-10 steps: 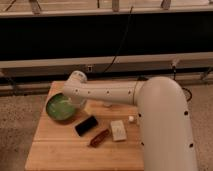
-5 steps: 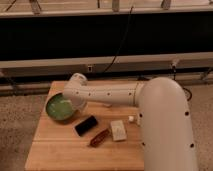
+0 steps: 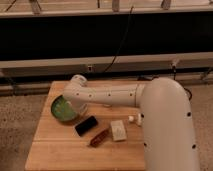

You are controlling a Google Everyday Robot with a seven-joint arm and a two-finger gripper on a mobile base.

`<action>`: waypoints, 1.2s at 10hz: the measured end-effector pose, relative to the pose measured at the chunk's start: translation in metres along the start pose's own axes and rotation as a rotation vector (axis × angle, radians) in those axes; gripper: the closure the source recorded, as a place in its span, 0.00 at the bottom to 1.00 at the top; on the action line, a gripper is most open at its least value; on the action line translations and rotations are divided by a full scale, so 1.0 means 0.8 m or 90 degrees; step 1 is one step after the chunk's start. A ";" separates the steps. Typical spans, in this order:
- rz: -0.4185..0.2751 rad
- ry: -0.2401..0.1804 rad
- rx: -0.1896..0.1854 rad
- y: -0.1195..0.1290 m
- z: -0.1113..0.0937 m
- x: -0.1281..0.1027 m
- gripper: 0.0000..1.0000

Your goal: Drag the ceramic bowl in a circle

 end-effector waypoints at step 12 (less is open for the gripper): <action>0.043 -0.033 0.007 0.025 0.000 0.014 1.00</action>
